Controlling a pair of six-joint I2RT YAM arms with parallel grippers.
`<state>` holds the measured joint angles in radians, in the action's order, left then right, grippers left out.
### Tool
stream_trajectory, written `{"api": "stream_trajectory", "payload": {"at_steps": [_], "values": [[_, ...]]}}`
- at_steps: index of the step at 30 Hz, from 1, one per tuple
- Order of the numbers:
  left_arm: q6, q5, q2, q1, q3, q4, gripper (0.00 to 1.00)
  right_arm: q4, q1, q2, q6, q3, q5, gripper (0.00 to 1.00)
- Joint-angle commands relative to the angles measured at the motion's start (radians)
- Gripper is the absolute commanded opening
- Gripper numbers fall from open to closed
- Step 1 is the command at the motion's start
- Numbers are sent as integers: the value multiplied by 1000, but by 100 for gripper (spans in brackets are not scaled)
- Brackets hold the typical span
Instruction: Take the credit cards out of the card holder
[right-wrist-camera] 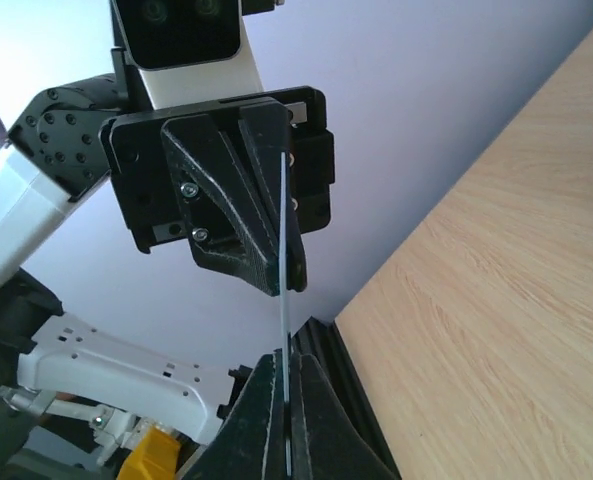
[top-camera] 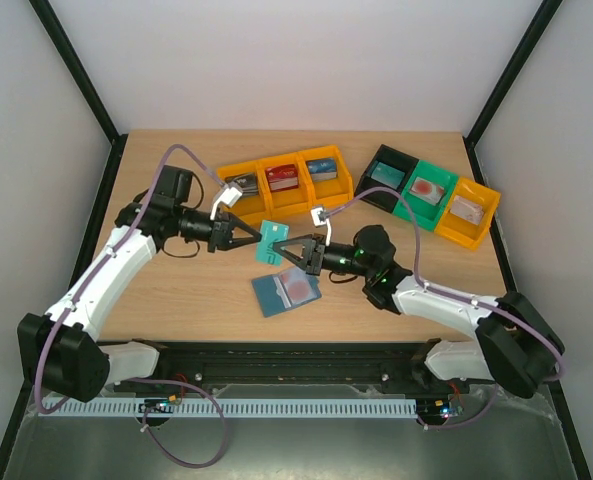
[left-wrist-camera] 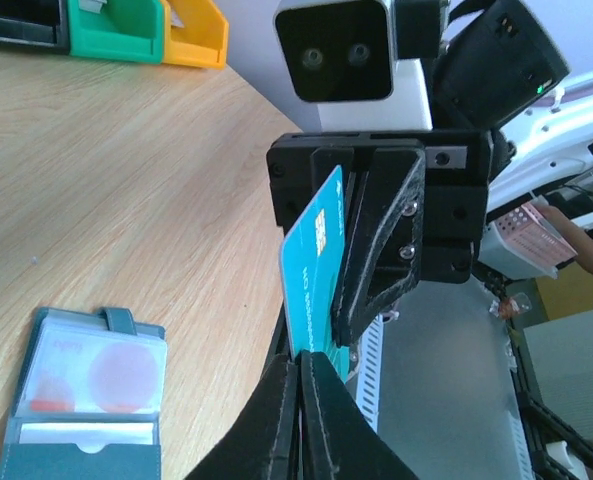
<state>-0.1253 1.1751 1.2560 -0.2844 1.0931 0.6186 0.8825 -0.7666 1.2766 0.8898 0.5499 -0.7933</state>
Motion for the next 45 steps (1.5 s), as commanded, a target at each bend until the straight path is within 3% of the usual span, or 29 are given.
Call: {"api": "stream_trajectory", "payload": {"at_steps": [1, 2, 4, 8, 12, 15, 22, 31, 35, 36, 38, 39, 42, 45], "values": [[48, -10, -21, 4, -31, -27, 20, -280, -7, -96, -210, 107, -31, 2], [53, -22, -21, 2, -38, -35, 38, -425, -7, -121, -302, 140, -8, 2], [46, -21, -14, 3, -51, -44, 57, -689, -7, -157, -434, 200, 29, 2], [-12, 76, 0, -4, -58, -15, 63, -999, -12, -158, -560, 266, 5, 2], [-183, 120, 6, -52, -14, 125, 71, -1092, -25, -128, -617, 297, -50, 2], [-263, 132, 6, -71, -4, 185, 72, -1115, -40, -100, -648, 335, -76, 2], [-186, 2, 13, -100, -33, 111, 44, -1136, -63, -65, -683, 392, -117, 2], [-231, 10, 24, -119, -22, 145, 5, -1130, -62, -90, -705, 392, -84, 2], [-240, -4, 26, -119, -8, 160, 2, -1118, -62, -123, -693, 388, 31, 2], [-187, -34, 28, -119, -11, 123, 2, -1117, -62, -132, -685, 386, 87, 12], [-24, -122, 33, -111, -25, -6, 2, -1125, -63, -150, -662, 382, 273, 47], [44, -167, 35, -100, -35, -54, 2, -1129, -62, -158, -653, 377, 382, 59], [239, -271, 43, -54, -60, -161, 2, -1109, -62, -184, -671, 355, 651, 65], [404, -316, 56, -4, -55, -227, 2, -1006, -63, -198, -781, 350, 707, 65]]}}
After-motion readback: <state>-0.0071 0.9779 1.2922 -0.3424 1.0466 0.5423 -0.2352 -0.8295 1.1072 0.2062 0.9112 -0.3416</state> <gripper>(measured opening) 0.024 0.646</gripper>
